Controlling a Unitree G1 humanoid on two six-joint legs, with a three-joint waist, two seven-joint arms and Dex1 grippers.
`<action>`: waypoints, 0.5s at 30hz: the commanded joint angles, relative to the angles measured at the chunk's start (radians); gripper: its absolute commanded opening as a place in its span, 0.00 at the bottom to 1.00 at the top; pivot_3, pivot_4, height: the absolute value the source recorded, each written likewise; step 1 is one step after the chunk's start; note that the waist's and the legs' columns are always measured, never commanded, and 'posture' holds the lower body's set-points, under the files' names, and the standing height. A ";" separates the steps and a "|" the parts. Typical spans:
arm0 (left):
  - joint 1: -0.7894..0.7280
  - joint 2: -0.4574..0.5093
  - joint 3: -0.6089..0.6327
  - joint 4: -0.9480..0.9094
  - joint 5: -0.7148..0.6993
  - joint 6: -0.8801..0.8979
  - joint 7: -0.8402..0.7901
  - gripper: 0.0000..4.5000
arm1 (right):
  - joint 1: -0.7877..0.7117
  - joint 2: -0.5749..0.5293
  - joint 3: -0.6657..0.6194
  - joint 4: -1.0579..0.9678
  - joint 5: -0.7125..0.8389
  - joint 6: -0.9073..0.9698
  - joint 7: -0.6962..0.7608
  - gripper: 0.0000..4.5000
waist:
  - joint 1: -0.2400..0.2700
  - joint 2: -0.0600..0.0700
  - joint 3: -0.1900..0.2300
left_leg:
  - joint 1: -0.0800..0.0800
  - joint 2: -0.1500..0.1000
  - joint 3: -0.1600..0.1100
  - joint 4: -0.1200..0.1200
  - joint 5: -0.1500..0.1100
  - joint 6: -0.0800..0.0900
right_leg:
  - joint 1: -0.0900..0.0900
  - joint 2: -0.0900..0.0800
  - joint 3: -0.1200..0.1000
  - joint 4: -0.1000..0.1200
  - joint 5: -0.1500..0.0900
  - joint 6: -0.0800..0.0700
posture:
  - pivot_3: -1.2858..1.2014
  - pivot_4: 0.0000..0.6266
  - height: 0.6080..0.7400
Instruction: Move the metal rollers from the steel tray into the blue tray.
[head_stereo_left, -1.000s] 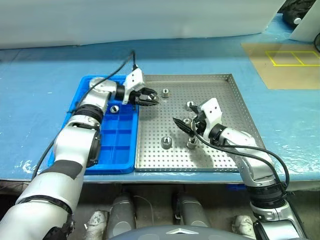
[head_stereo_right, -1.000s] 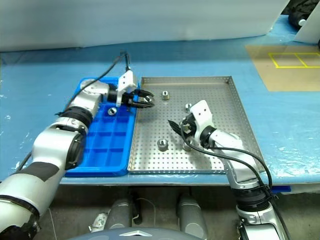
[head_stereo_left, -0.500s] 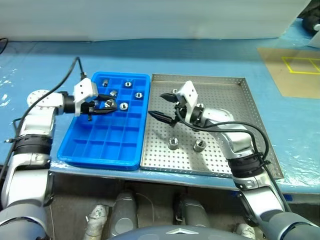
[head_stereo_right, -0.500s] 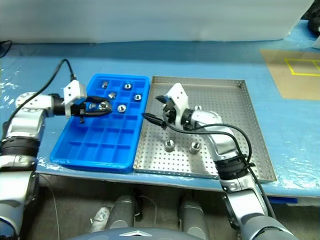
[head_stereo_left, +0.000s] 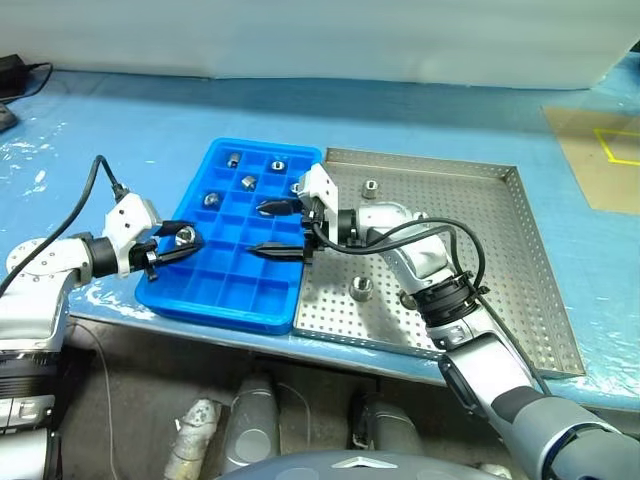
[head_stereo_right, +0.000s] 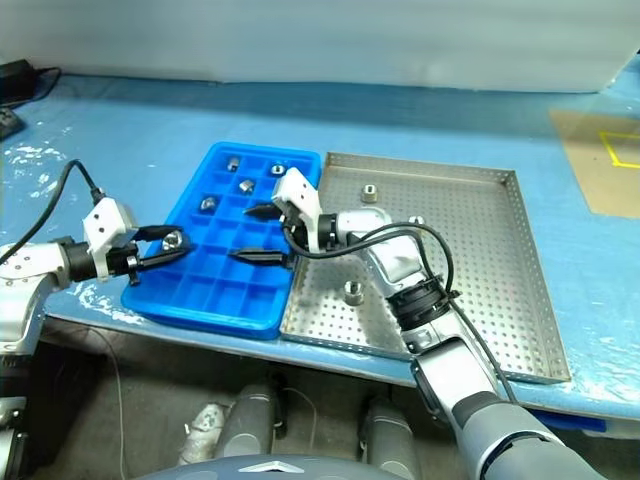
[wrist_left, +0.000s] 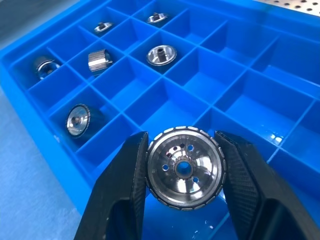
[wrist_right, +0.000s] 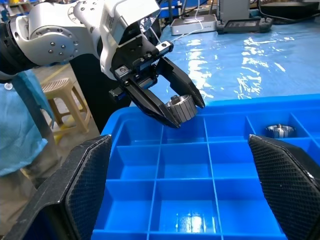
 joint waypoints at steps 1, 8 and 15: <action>0.008 -0.001 0.006 -0.014 0.007 -0.039 0.051 0.39 | -0.012 0.000 -0.007 -0.004 -0.011 -0.034 0.003 1.00 | 0.001 0.000 0.000 | 0.000 0.000 0.000 0.000 0.000 0.000 | 0.000 0.000 0.000 0.000 0.000 0.000 | 0.64 0.24 1.00; 0.040 0.016 -0.005 0.019 0.006 -0.055 0.058 0.39 | 0.006 -0.013 -0.016 -0.018 -0.025 -0.029 -0.010 1.00 | -0.001 0.000 0.000 | 0.000 0.000 -0.001 0.000 0.000 -0.001 | 0.000 0.000 0.000 0.000 0.000 0.000 | 0.62 0.24 1.00; 0.021 0.021 -0.025 0.114 0.041 -0.140 0.066 0.55 | 0.018 -0.020 -0.024 -0.024 -0.035 -0.031 -0.037 1.00 | -0.001 -0.001 0.000 | 0.000 0.000 -0.001 0.000 0.001 -0.002 | 0.000 0.001 0.000 0.001 0.000 0.000 | 0.62 0.24 1.00</action>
